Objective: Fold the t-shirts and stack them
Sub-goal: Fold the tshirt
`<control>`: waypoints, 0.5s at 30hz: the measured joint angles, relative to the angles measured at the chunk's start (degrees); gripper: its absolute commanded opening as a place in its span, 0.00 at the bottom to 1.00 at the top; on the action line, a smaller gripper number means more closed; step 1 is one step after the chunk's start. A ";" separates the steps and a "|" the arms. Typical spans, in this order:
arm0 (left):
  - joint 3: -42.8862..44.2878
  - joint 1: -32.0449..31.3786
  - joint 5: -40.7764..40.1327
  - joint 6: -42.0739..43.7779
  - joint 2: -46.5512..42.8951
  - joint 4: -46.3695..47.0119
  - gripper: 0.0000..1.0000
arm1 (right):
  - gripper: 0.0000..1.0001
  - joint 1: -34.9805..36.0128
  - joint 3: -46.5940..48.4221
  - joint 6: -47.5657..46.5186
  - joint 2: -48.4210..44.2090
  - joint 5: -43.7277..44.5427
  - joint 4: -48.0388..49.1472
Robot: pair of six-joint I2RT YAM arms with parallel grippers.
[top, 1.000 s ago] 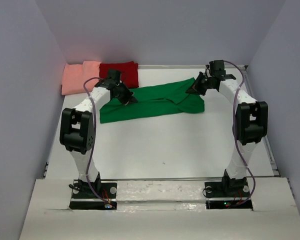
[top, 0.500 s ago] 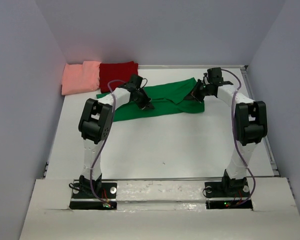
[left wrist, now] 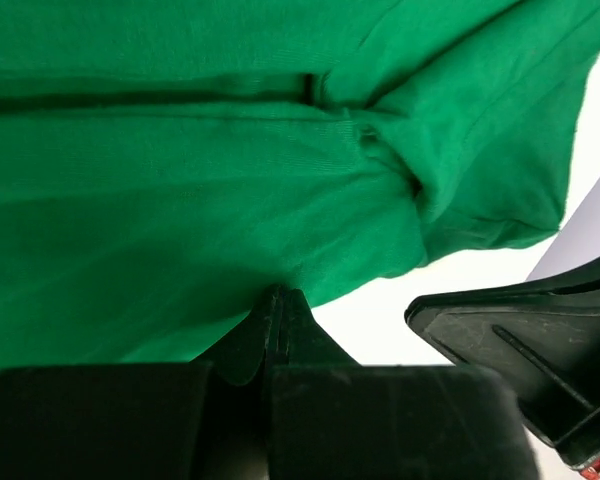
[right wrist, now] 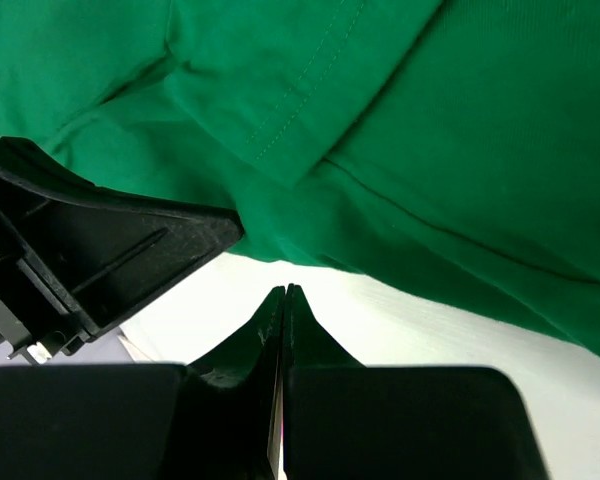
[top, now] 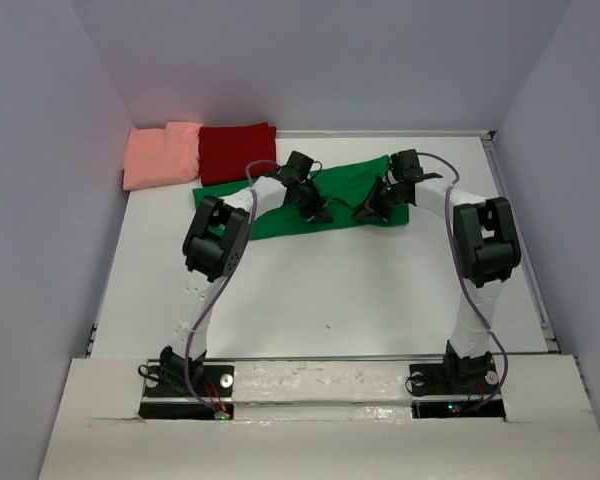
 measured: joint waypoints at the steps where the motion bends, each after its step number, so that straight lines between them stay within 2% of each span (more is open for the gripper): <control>1: 0.09 -0.11 0.02 -0.04 0.20 -0.09 0.00 | 0.00 0.13 0.00 0.00 0.22 0.24 0.07; 15: 0.59 -0.22 0.13 0.02 1.64 -1.77 0.00 | 0.00 0.15 0.68 -1.16 3.69 4.46 0.31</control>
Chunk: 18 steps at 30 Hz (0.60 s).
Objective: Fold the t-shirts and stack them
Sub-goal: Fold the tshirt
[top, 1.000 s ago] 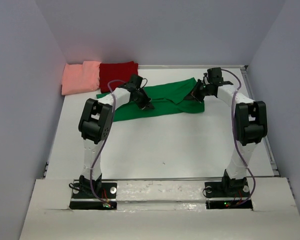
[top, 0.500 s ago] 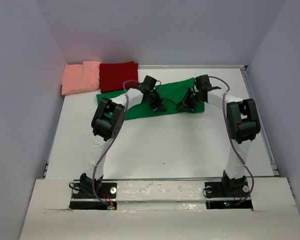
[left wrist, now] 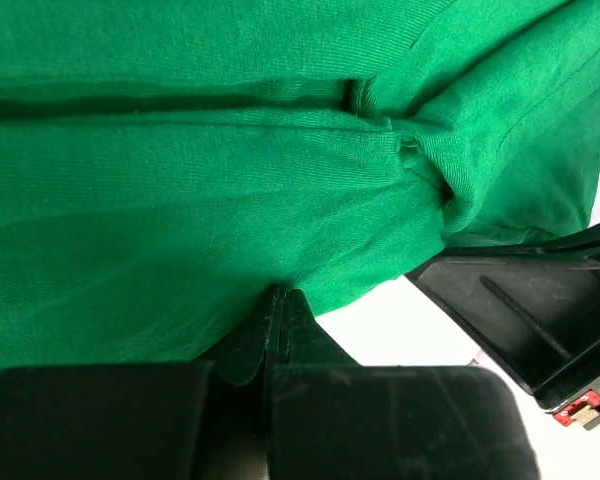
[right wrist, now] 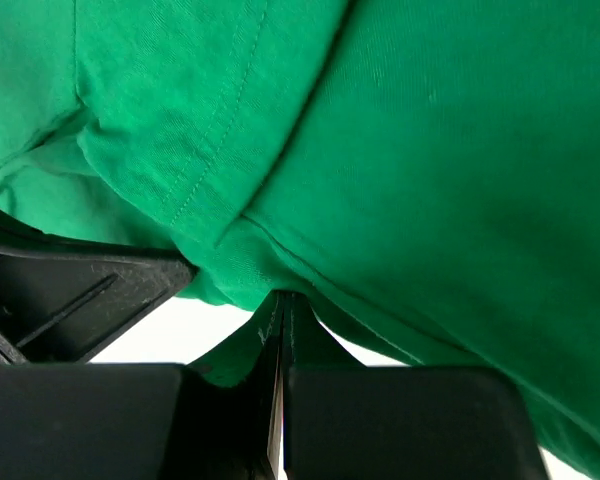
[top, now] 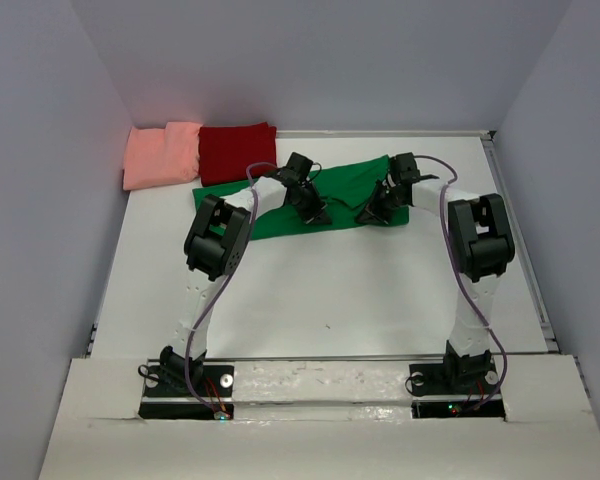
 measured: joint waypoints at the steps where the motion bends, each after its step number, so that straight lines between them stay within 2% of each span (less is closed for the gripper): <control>1: -0.02 0.00 0.02 0.09 0.00 0.00 0.00 | 0.00 0.00 0.31 -0.09 0.15 0.22 -0.07; 18: -6.95 0.02 -0.11 0.76 -4.26 0.92 0.00 | 0.00 0.00 12.55 0.09 6.88 1.14 0.07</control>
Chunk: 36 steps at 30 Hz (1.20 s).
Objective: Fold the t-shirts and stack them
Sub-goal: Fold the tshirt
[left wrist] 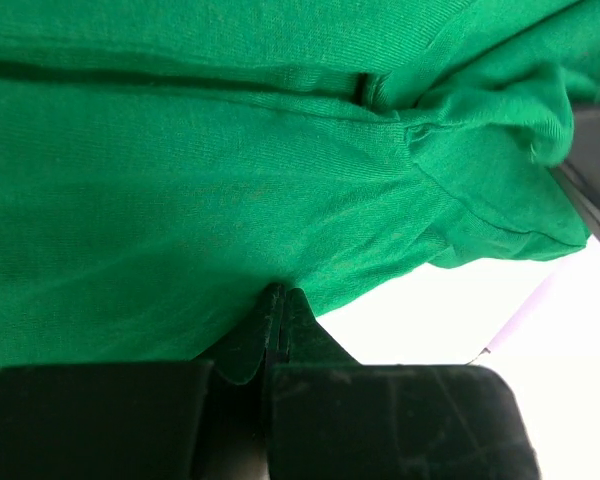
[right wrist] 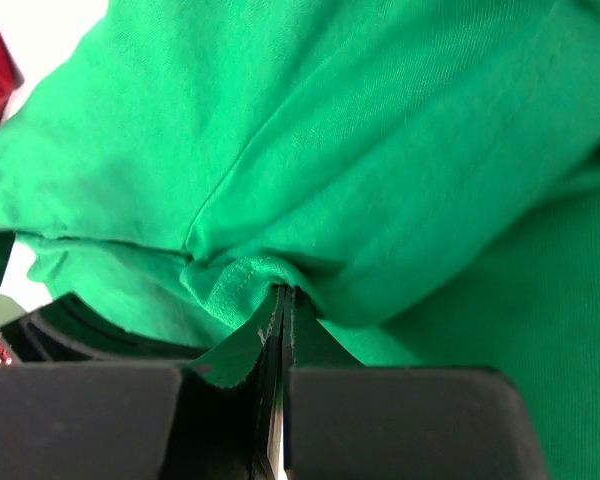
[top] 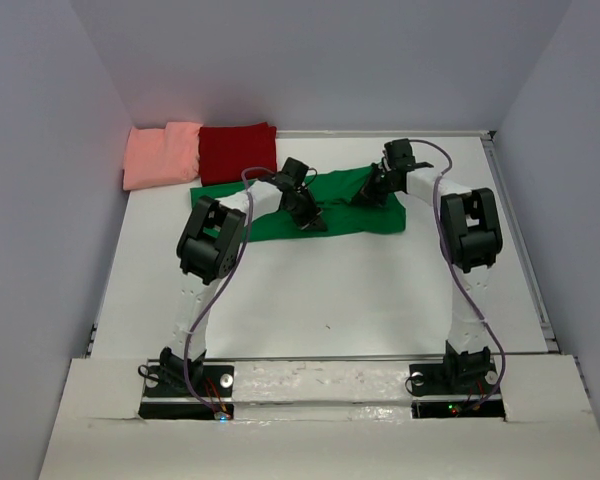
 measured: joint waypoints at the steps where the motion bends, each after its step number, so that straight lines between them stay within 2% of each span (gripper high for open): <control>1: -0.04 0.00 0.00 -0.02 0.00 0.00 0.00 | 0.00 0.00 0.46 0.07 0.46 0.02 0.00; 9: -2.73 -0.24 -0.24 0.04 -1.79 0.07 0.00 | 0.00 0.00 9.75 2.08 7.65 -0.63 -0.28; 16: -6.21 -0.96 -0.57 0.07 -4.20 -0.04 0.00 | 0.00 0.00 25.00 4.85 16.92 -2.38 -0.07; 25: -8.61 -2.75 -1.60 0.07 -6.16 -1.33 0.00 | 0.00 -0.13 31.89 6.01 19.80 -8.85 9.09; 26: -8.55 -2.78 -1.60 0.07 -6.16 -1.44 0.00 | 0.05 -0.26 31.82 5.33 19.15 -9.05 9.25; 27: -8.44 -2.80 -1.62 0.07 -6.16 -1.66 0.00 | 0.16 -0.33 31.43 4.90 18.64 -9.09 9.16; 28: -8.20 -2.80 -1.70 0.11 -6.16 -2.03 0.00 | 0.43 -0.55 29.59 4.00 16.74 -9.31 9.11; 29: -8.04 -2.84 -1.86 0.24 -6.14 -2.43 0.00 | 0.55 -0.74 28.20 3.21 15.52 -9.60 8.87; 30: -7.76 -2.86 -1.99 0.35 -6.12 -2.95 0.00 | 0.61 -1.09 25.49 2.69 13.11 -10.05 8.68; 31: -7.21 -2.91 -2.14 0.57 -5.90 -3.67 0.00 | 0.66 -1.46 22.23 1.75 10.25 -10.38 8.20; 36: -3.37 -3.06 -2.43 2.25 -4.02 -7.28 0.00 | 0.70 -3.04 10.27 -3.89 -3.39 -11.50 4.07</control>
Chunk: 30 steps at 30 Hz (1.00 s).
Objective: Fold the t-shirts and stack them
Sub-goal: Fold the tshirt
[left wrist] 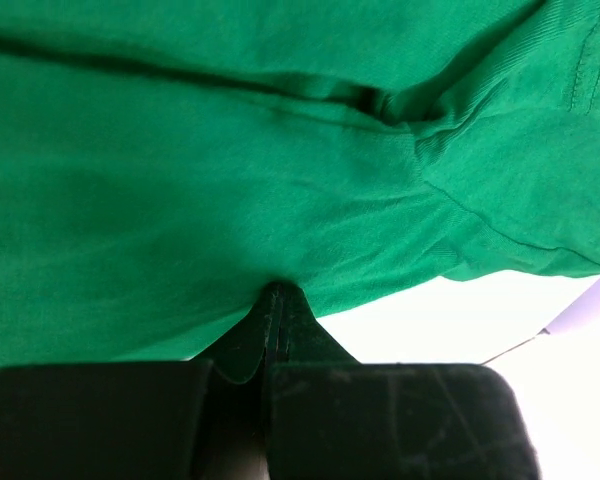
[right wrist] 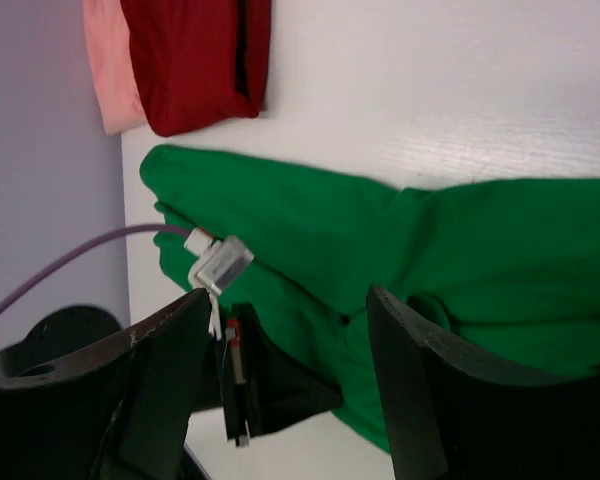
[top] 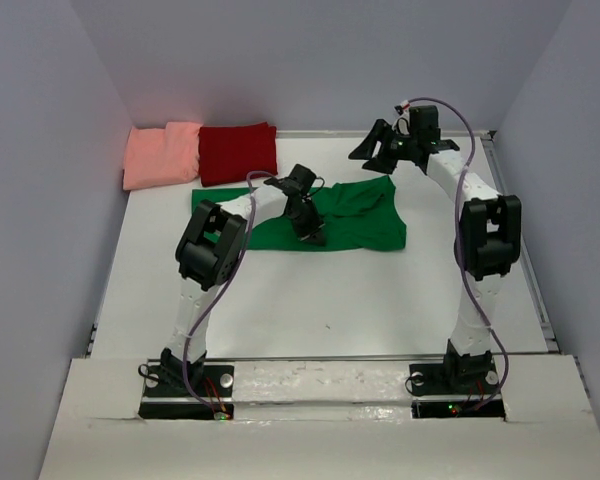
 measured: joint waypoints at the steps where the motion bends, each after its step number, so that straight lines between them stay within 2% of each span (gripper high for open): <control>1: 0.79 -0.09 -0.17 0.42 0.33 -0.76 0.00 | 0.70 -0.17 -1.75 -1.31 -2.27 -0.04 -0.74; 3: 2.05 -0.11 -0.79 1.16 0.92 -1.92 0.00 | 0.68 -0.35 -3.80 -5.05 -5.84 0.28 -3.37; 6: 3.19 -0.17 -1.51 1.97 1.31 -3.17 0.00 | 0.62 -0.33 -3.87 -9.60 -6.47 1.01 -7.41; 14: 4.37 -0.22 -1.62 2.38 1.95 -4.35 0.00 | 0.57 0.76 -3.89 -14.73 0.24 2.54 -19.98; 30: 5.40 -0.22 -1.49 2.51 2.49 -5.40 0.00 | 0.56 1.99 -3.78 -15.91 4.83 1.79 -21.38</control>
